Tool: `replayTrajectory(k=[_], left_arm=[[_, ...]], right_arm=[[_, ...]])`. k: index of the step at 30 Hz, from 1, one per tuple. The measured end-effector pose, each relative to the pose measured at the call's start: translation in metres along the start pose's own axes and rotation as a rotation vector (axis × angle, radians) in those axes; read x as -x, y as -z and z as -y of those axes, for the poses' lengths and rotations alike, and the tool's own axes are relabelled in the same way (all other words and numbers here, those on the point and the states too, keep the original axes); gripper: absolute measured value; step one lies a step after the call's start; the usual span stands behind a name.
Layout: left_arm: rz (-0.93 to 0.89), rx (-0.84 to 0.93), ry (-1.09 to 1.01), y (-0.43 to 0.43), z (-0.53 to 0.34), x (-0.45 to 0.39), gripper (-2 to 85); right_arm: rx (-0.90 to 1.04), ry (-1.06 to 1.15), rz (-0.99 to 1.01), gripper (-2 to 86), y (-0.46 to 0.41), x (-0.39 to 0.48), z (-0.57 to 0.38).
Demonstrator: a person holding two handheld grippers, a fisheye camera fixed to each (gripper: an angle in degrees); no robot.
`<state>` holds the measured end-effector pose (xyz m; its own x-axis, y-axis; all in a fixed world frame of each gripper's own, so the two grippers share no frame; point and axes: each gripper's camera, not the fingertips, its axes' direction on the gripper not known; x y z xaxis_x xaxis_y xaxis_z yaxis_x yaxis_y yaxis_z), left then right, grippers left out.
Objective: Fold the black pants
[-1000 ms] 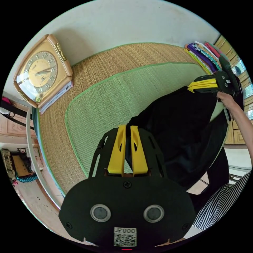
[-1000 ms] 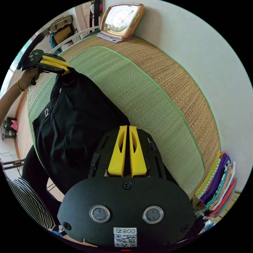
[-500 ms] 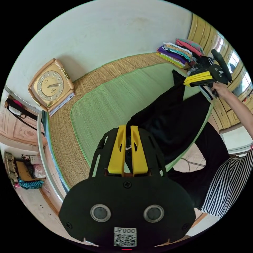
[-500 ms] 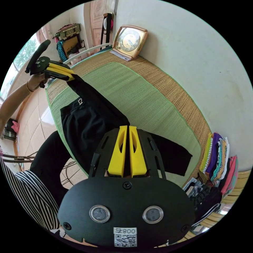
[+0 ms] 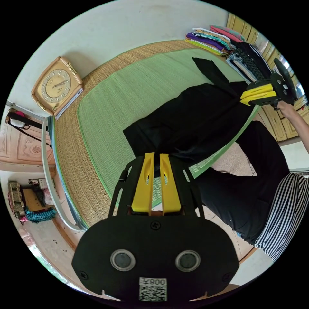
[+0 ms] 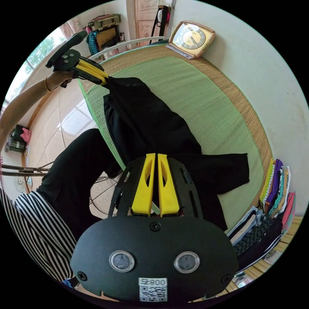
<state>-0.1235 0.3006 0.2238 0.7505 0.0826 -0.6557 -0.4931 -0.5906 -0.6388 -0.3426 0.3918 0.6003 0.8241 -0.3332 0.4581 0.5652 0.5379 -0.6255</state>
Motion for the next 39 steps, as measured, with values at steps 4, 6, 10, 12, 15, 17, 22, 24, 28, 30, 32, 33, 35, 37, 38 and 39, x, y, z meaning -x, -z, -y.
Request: replayTrajectory(k=[4,6,10,12,15,17,22,24,28,30,32,33,35,37,38,39], left_arm=[[-0.011,0.017,0.000,-0.014,-0.010,-0.007,1.8],[-0.011,0.025,-0.004,-0.020,-0.013,-0.009,1.8],[-0.010,0.045,-0.019,-0.032,-0.019,-0.011,1.6],[-0.007,0.048,-0.020,-0.037,-0.022,-0.011,1.5],[-0.015,0.063,-0.022,-0.047,-0.026,-0.010,1.4],[-0.011,0.074,-0.028,-0.056,-0.030,-0.009,1.4],[-0.022,0.085,-0.020,-0.072,-0.038,-0.004,1.3],[-0.027,0.086,-0.013,-0.078,-0.040,-0.001,1.2],[-0.043,0.083,0.005,-0.091,-0.047,0.006,1.1],[-0.050,0.092,0.011,-0.098,-0.049,0.008,1.0],[-0.055,0.096,0.022,-0.107,-0.052,0.012,1.0],[-0.056,0.095,0.025,-0.109,-0.053,0.013,1.0],[-0.064,0.086,0.037,-0.114,-0.057,0.018,1.0],[-0.075,0.077,0.048,-0.118,-0.060,0.023,1.0],[-0.087,0.075,0.061,-0.122,-0.062,0.026,1.0],[-0.092,0.074,0.065,-0.124,-0.062,0.028,1.0]], right_arm=[[0.034,-0.001,0.023,0.8,-0.027,0.013,-0.010],[0.045,-0.012,0.042,0.8,-0.037,0.015,-0.013],[0.068,-0.005,0.056,0.9,-0.059,0.020,-0.020],[0.069,-0.005,0.057,0.9,-0.066,0.022,-0.023],[0.068,-0.030,0.087,0.9,-0.080,0.019,-0.029],[0.074,-0.040,0.105,1.0,-0.092,0.018,-0.033],[0.100,-0.048,0.128,1.0,-0.117,0.016,-0.039],[0.099,-0.061,0.148,1.0,-0.125,0.014,-0.042],[0.087,-0.069,0.163,1.1,-0.138,0.010,-0.051],[0.090,-0.080,0.176,1.1,-0.146,0.008,-0.055],[0.099,-0.089,0.184,1.2,-0.156,0.006,-0.059],[0.101,-0.092,0.186,1.3,-0.158,0.006,-0.060],[0.096,-0.095,0.176,1.4,-0.163,0.005,-0.065],[0.091,-0.087,0.165,1.4,-0.165,0.004,-0.068],[0.089,-0.086,0.163,1.4,-0.167,0.003,-0.070],[0.090,-0.086,0.166,1.5,-0.168,0.002,-0.071]])
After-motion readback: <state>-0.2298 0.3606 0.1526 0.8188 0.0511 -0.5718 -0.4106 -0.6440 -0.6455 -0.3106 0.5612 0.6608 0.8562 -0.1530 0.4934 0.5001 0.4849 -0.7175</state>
